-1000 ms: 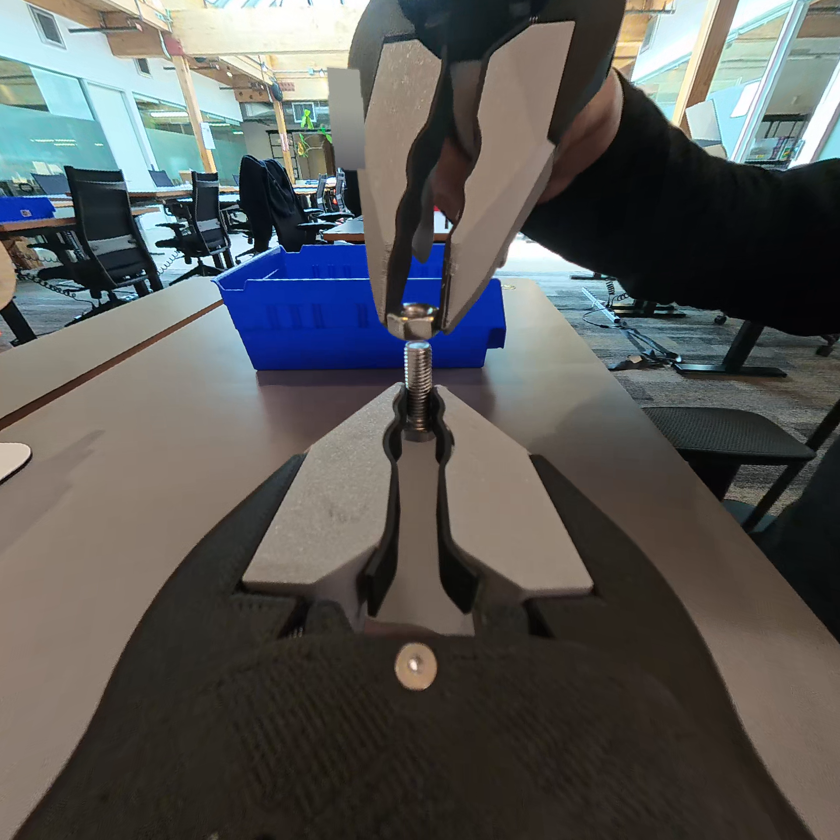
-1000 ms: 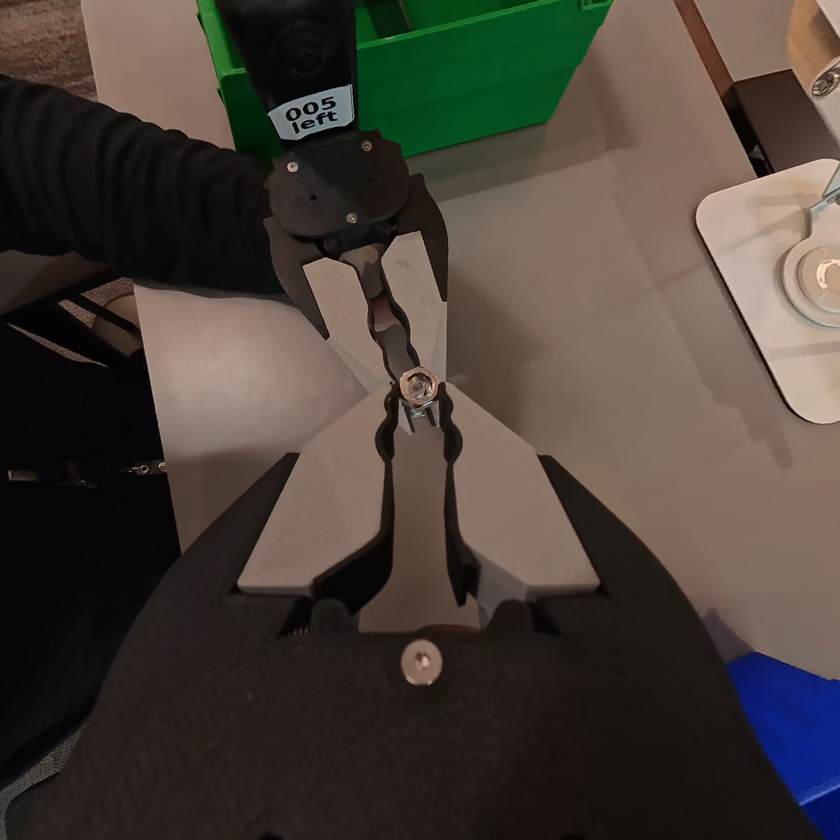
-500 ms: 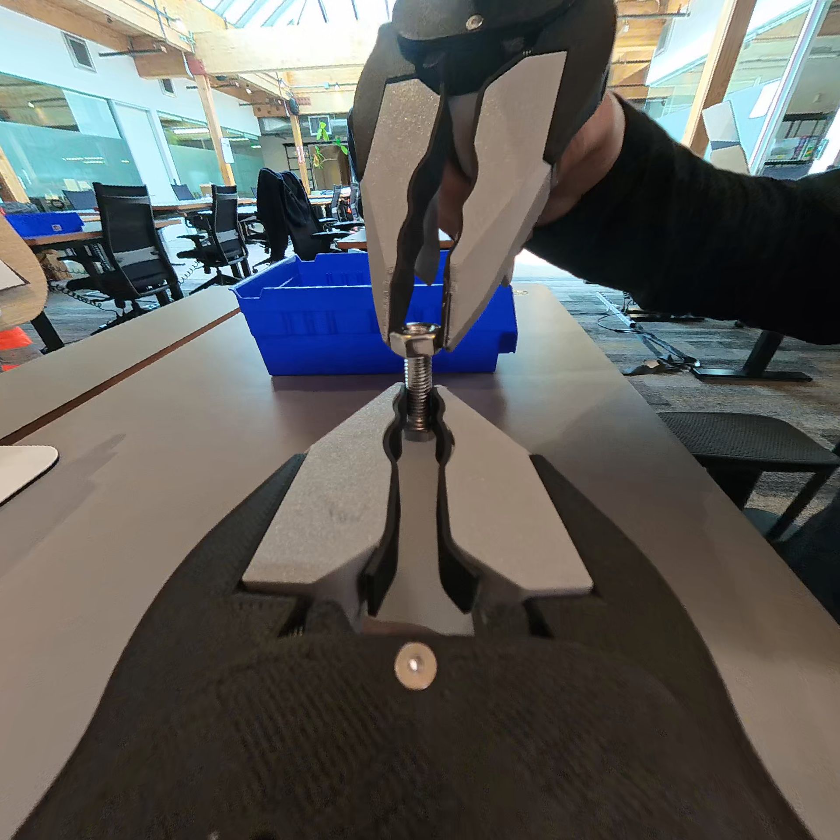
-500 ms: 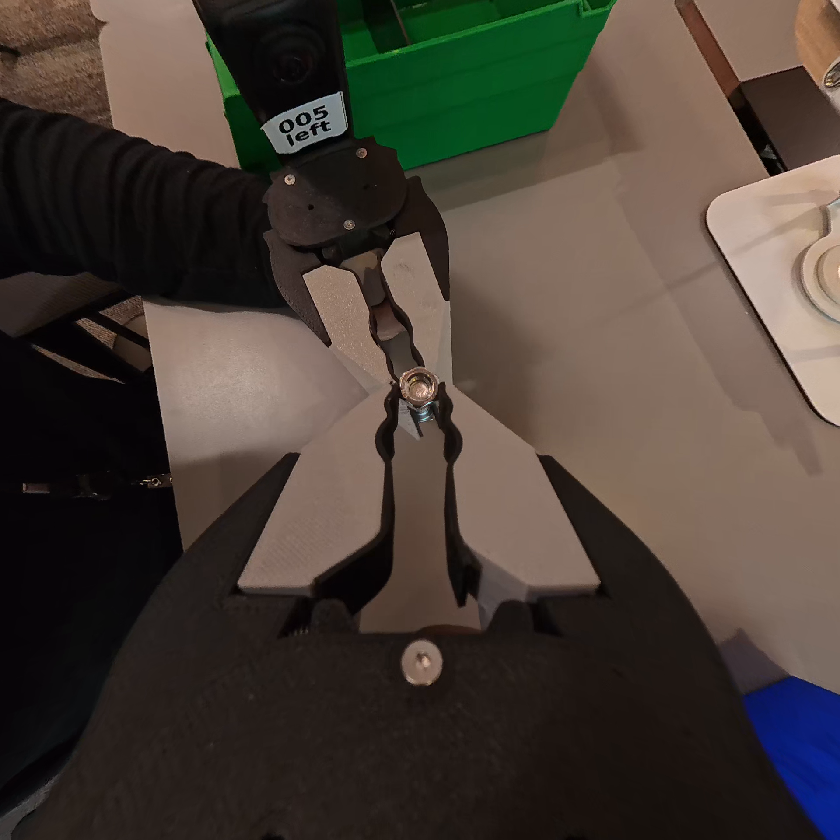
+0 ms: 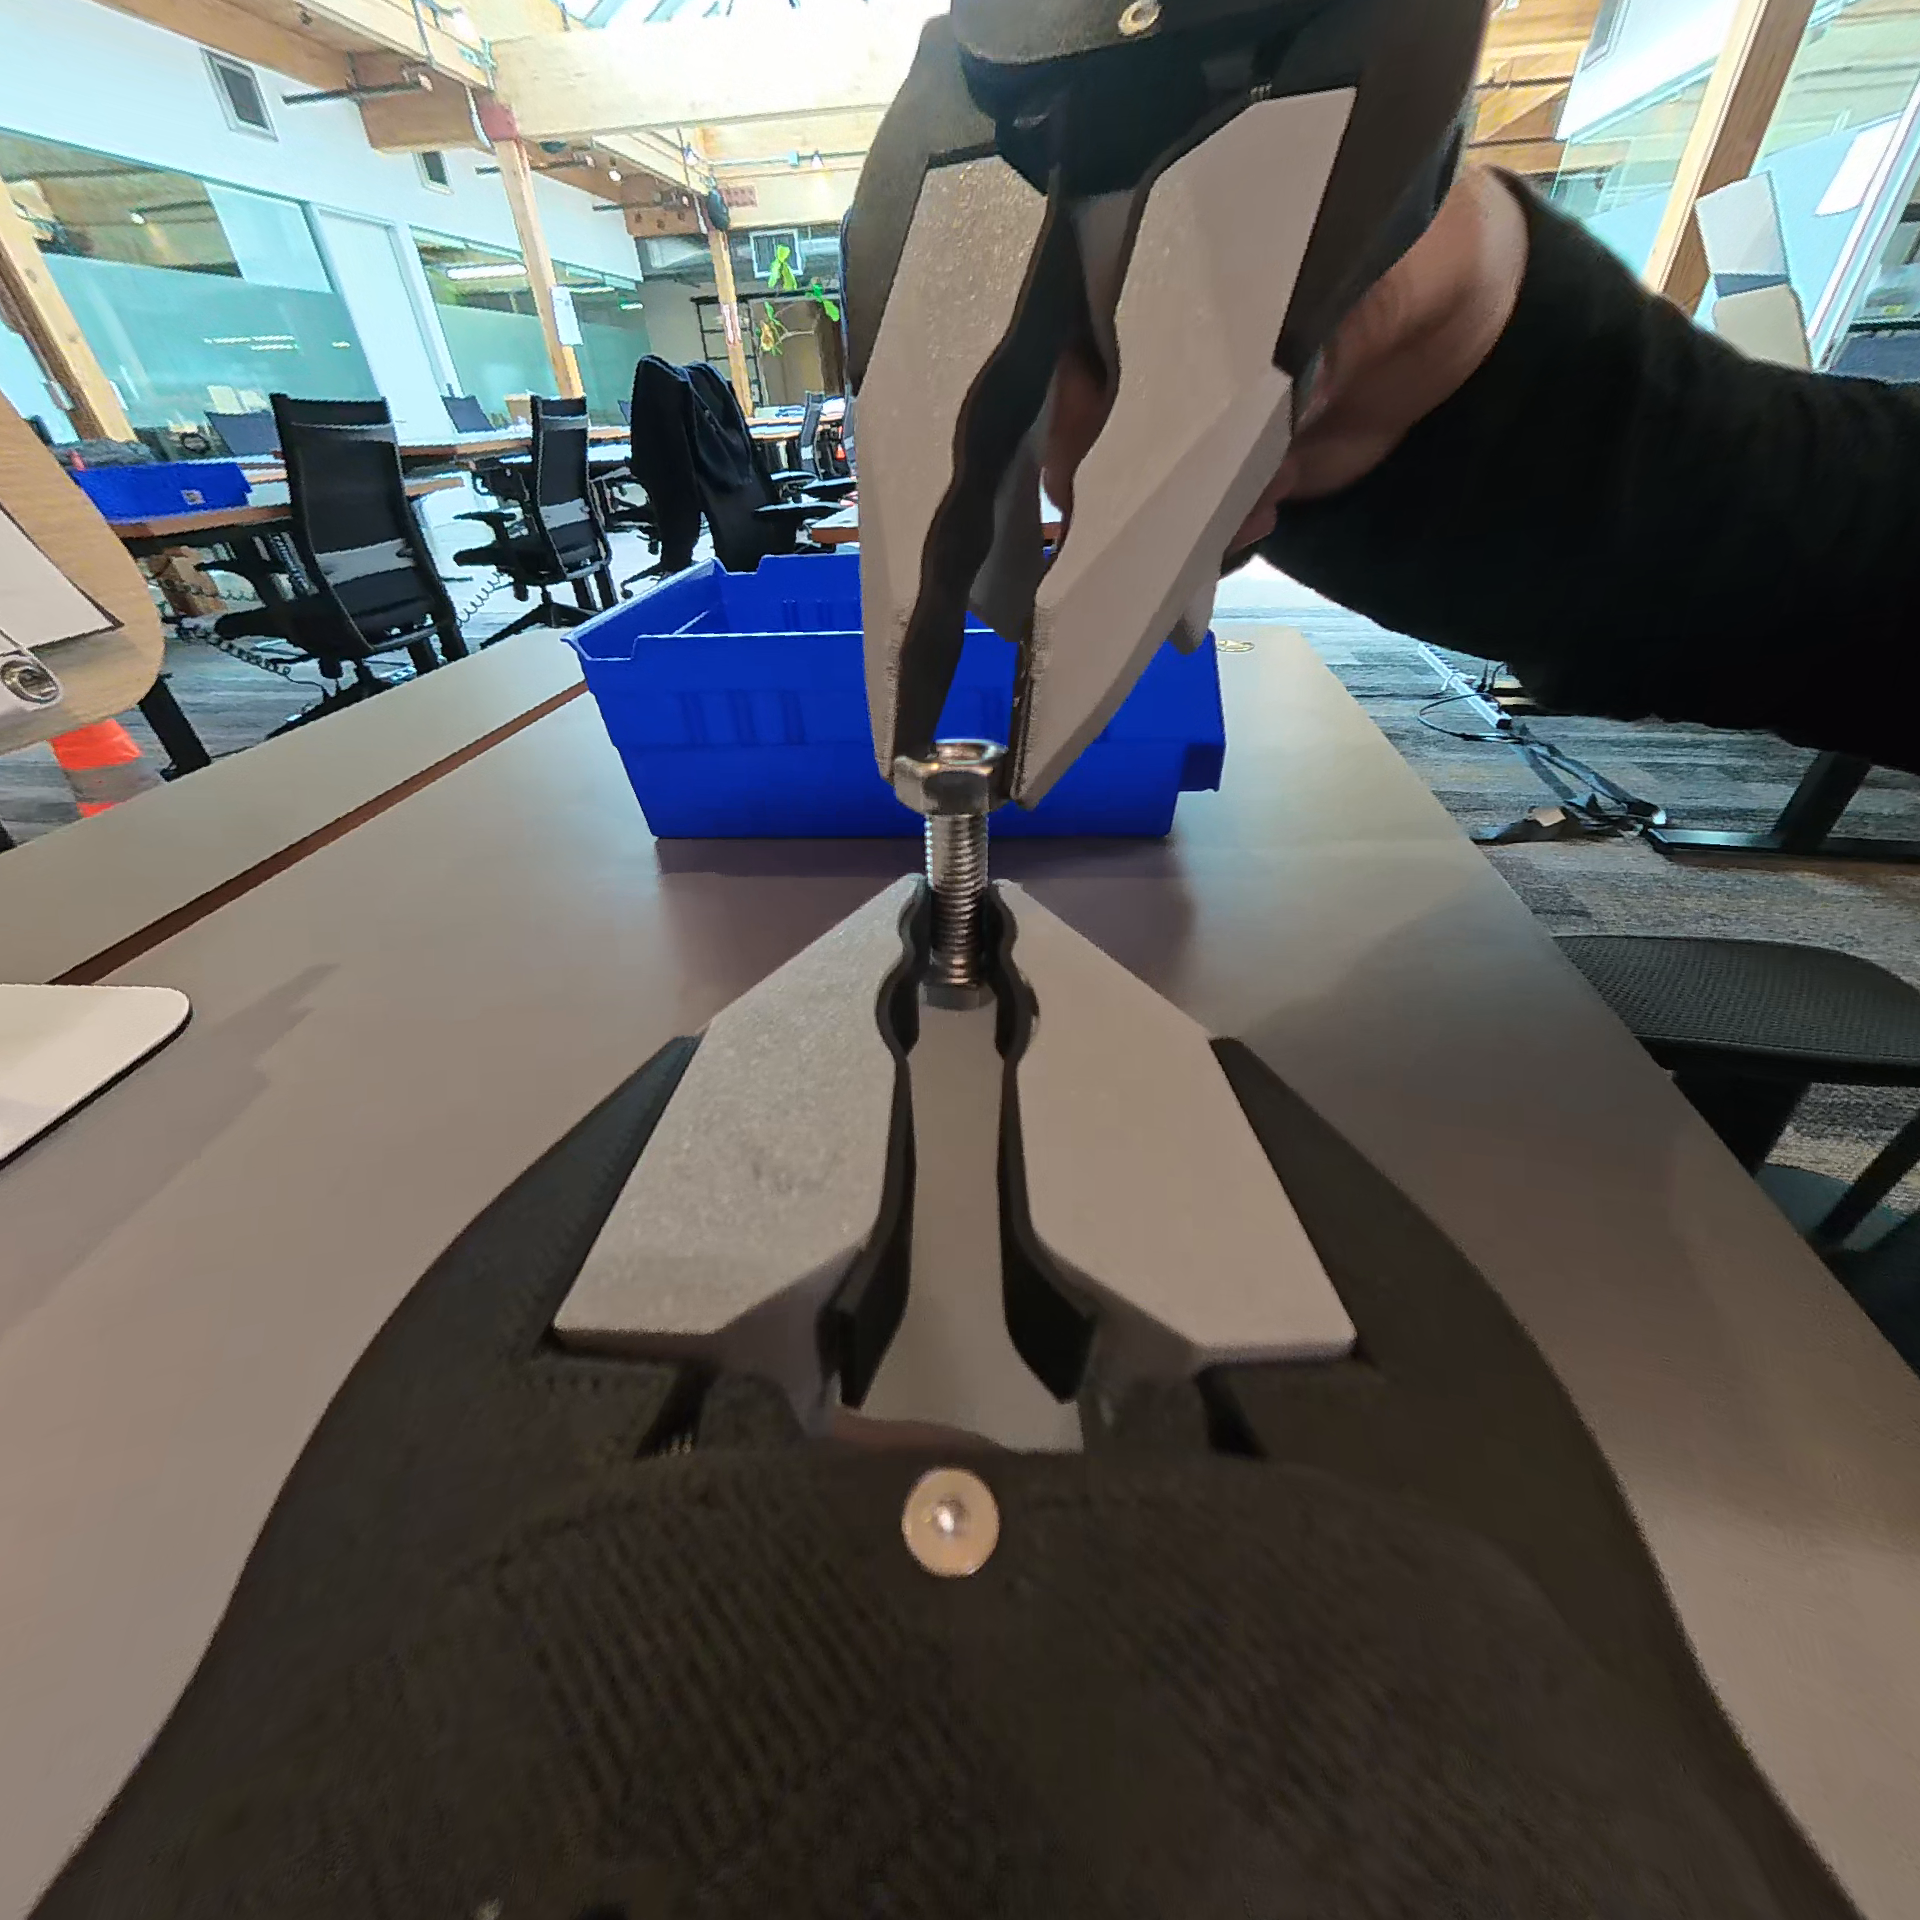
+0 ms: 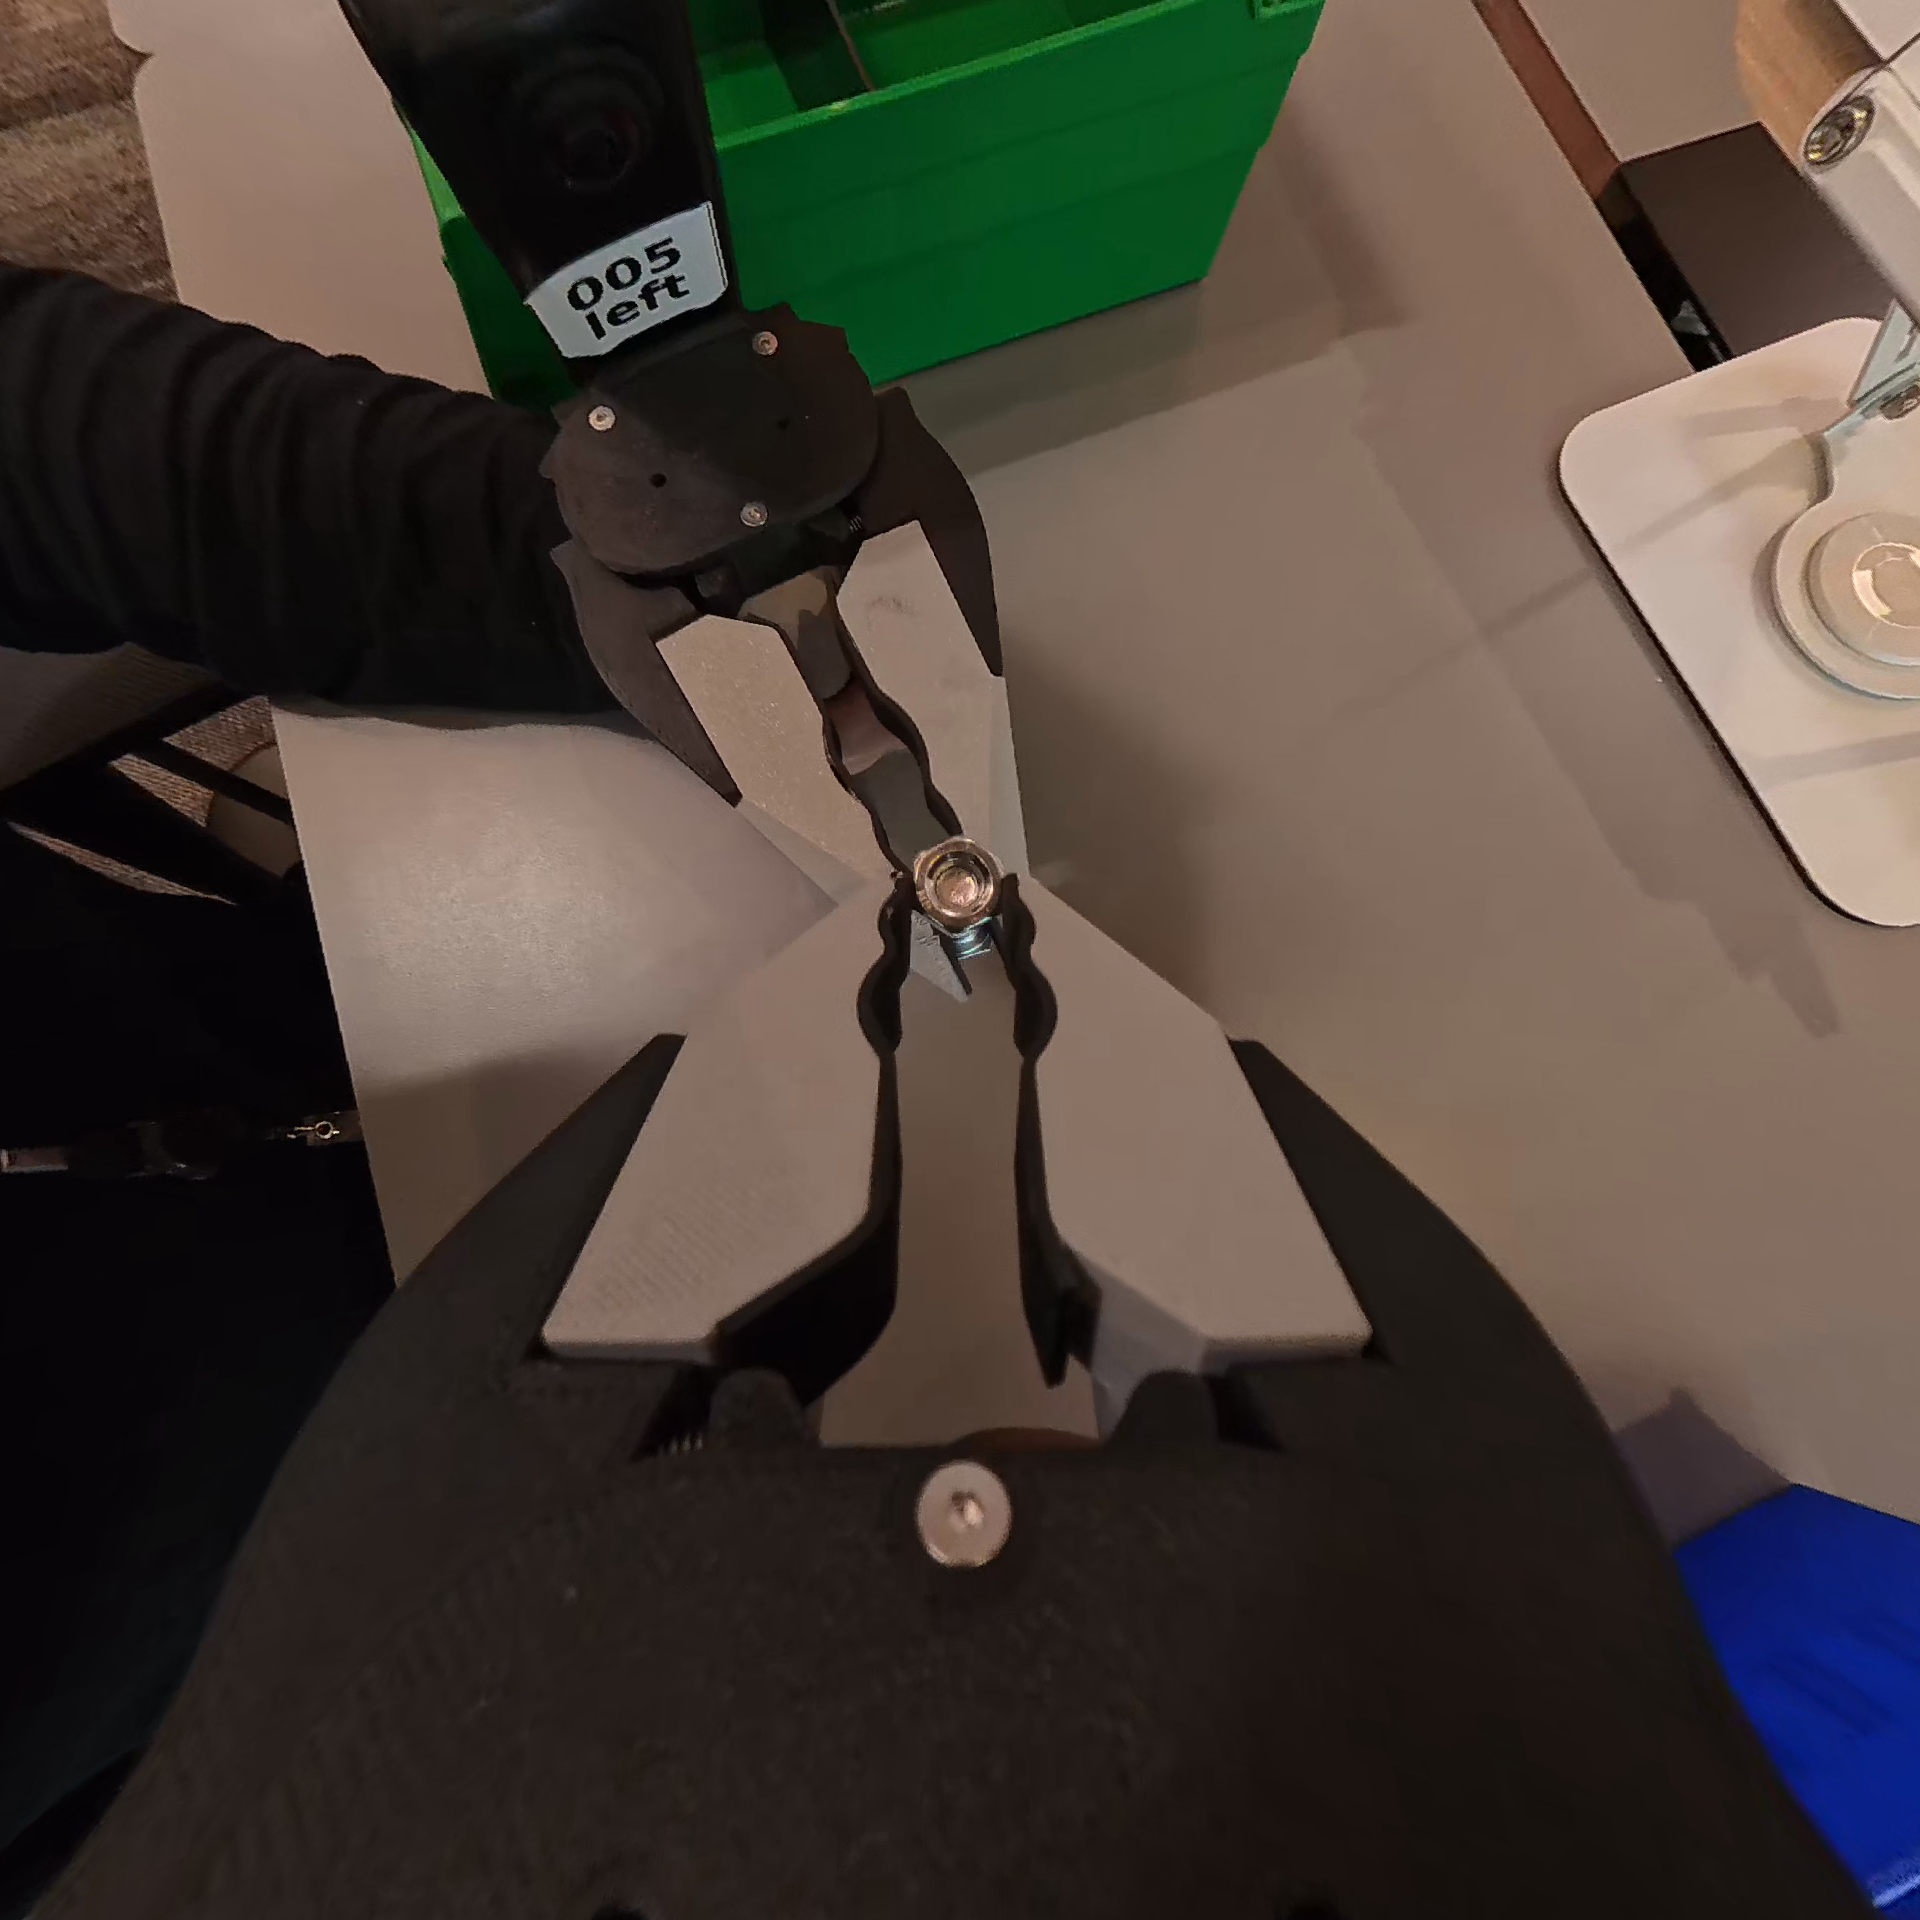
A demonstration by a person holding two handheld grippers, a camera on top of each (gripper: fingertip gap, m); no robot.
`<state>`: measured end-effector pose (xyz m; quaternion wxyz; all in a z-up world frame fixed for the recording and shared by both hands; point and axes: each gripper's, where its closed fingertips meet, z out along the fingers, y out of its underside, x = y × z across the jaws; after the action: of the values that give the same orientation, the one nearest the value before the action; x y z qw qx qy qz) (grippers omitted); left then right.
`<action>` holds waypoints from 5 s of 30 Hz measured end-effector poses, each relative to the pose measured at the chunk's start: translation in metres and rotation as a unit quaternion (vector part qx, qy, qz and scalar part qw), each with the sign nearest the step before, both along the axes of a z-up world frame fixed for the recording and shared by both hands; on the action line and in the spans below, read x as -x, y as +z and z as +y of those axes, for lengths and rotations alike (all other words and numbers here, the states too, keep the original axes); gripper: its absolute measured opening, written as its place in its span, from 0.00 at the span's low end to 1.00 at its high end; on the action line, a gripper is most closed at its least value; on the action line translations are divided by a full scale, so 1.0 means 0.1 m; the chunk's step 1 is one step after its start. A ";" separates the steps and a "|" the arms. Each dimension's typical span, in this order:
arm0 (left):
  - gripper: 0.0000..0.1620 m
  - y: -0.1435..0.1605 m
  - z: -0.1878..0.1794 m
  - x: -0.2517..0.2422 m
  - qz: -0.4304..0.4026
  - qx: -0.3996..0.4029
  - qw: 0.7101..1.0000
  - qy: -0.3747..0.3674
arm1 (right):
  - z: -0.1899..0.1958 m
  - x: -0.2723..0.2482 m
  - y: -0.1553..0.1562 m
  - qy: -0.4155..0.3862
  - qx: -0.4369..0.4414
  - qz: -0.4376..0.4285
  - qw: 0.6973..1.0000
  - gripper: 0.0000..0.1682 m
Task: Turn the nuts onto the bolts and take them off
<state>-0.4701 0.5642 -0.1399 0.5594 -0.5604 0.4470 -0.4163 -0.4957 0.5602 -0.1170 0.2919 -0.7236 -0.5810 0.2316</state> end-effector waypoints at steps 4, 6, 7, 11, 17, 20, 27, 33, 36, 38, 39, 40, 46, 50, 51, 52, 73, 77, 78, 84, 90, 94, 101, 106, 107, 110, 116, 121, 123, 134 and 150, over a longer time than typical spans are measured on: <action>0.04 0.01 0.03 0.00 0.001 -0.002 1.000 0.014 | 0.02 0.00 0.00 -0.010 -0.003 -0.010 1.000 0.09; 0.04 0.02 0.04 0.00 0.000 -0.001 1.000 0.020 | 0.03 0.00 0.02 -0.012 -0.002 -0.014 1.000 0.09; 0.04 0.02 0.05 0.00 0.001 -0.002 1.000 0.024 | 0.04 0.00 0.02 -0.014 -0.001 -0.018 1.000 0.09; 0.04 -0.01 0.10 0.00 0.013 -0.006 0.999 0.046 | 0.08 -0.01 -0.01 -0.029 0.006 -0.035 0.999 0.09; 0.04 -0.02 0.18 0.02 0.020 -0.010 0.996 0.082 | 0.15 0.00 -0.03 -0.054 0.016 -0.038 0.998 0.09; 0.04 -0.02 0.22 0.03 0.021 -0.011 0.994 0.107 | 0.18 0.00 -0.02 -0.065 0.018 -0.040 0.997 0.09; 0.04 -0.01 0.28 0.05 0.025 -0.017 0.988 0.155 | 0.22 0.01 -0.01 -0.082 0.033 -0.051 0.995 0.09; 0.04 -0.02 0.33 0.07 0.025 -0.008 0.983 0.184 | 0.27 0.02 -0.03 -0.101 0.042 -0.060 0.992 0.09; 0.04 -0.02 0.35 0.08 0.022 -0.003 0.980 0.196 | 0.29 0.03 -0.02 -0.112 0.048 -0.055 0.991 0.09; 0.04 -0.02 0.36 0.08 0.017 0.001 0.980 0.200 | 0.29 0.04 -0.02 -0.120 0.047 -0.051 0.990 0.09; 0.04 -0.01 0.36 0.09 0.015 0.004 0.979 0.203 | 0.30 0.05 -0.02 -0.124 0.045 -0.049 0.990 0.09; 0.04 -0.01 0.37 0.09 0.014 0.005 0.978 0.207 | 0.31 0.05 -0.01 -0.128 0.042 -0.047 0.990 0.09; 0.04 -0.03 0.39 0.10 0.011 0.019 0.975 0.223 | 0.34 0.07 -0.03 -0.147 0.026 -0.043 0.988 0.09; 0.04 -0.01 0.41 0.13 0.009 0.018 0.974 0.228 | 0.35 0.09 -0.01 -0.151 0.022 -0.034 0.988 0.09; 0.04 0.00 0.41 0.13 0.007 0.019 0.973 0.229 | 0.35 0.10 0.00 -0.150 0.020 -0.031 0.988 0.09; 0.04 0.00 0.41 0.14 0.005 0.020 0.973 0.229 | 0.35 0.11 0.00 -0.150 0.018 -0.028 0.988 0.09; 0.04 0.04 0.26 0.01 -0.021 0.034 0.988 0.148 | 0.23 0.02 0.04 -0.080 0.026 0.020 0.996 0.09; 0.04 -0.02 0.27 0.00 0.015 0.007 0.986 0.166 | 0.22 -0.02 -0.01 -0.080 0.034 -0.001 0.996 0.09; 0.04 -0.03 0.27 -0.01 0.016 0.007 0.986 0.166 | 0.22 -0.03 -0.02 -0.080 0.036 -0.001 0.996 0.09; 0.04 -0.06 0.28 -0.02 0.025 0.010 0.986 0.167 | 0.23 -0.04 -0.05 -0.084 0.037 0.007 0.996 0.09; 0.04 -0.11 0.29 -0.02 0.041 0.002 0.984 0.175 | 0.23 -0.06 -0.09 -0.094 0.046 -0.012 0.994 0.09; 0.04 -0.13 0.32 -0.01 0.061 -0.017 0.978 0.197 | 0.25 -0.07 -0.11 -0.119 0.063 -0.019 0.991 0.09; 0.04 -0.12 0.32 0.00 0.052 -0.004 0.980 0.192 | 0.26 -0.04 -0.10 -0.126 0.060 -0.004 0.990 0.09; 0.04 -0.11 0.31 -0.01 0.054 -0.006 0.980 0.191 | 0.25 -0.04 -0.06 -0.119 0.061 0.017 0.991 0.10; 0.04 -0.11 0.31 -0.01 0.053 -0.007 0.980 0.191 | 0.25 -0.04 -0.05 -0.117 0.059 0.023 0.991 0.10; 0.04 -0.12 0.31 0.00 0.055 -0.007 0.980 0.192 | 0.25 -0.06 -0.06 -0.116 0.048 0.035 0.991 0.08; 0.04 -0.14 0.32 -0.01 0.061 -0.007 0.979 0.192 | 0.26 -0.09 -0.09 -0.113 0.039 0.068 0.990 0.07; 0.04 -0.15 0.33 0.01 0.057 0.002 0.980 0.190 | 0.25 -0.12 -0.04 -0.110 0.015 0.110 0.988 0.06; 0.04 -0.16 0.33 0.00 0.060 0.002 0.980 0.187 | 0.25 -0.13 -0.07 -0.113 0.021 0.116 0.987 0.06; 0.04 -0.33 0.43 0.07 0.106 0.038 0.973 0.201 | 0.22 -0.33 -0.16 -0.129 0.038 0.153 0.979 0.00; 0.04 -0.50 0.50 0.16 0.150 0.073 0.960 0.226 | 0.23 -0.54 -0.79 -0.197 -0.048 0.085 0.976 0.00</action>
<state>-0.4859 0.6144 -0.1894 0.5230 -0.7419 0.3561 -0.2218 -0.4422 0.5829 -0.1962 0.4142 -0.7869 -0.4106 0.2018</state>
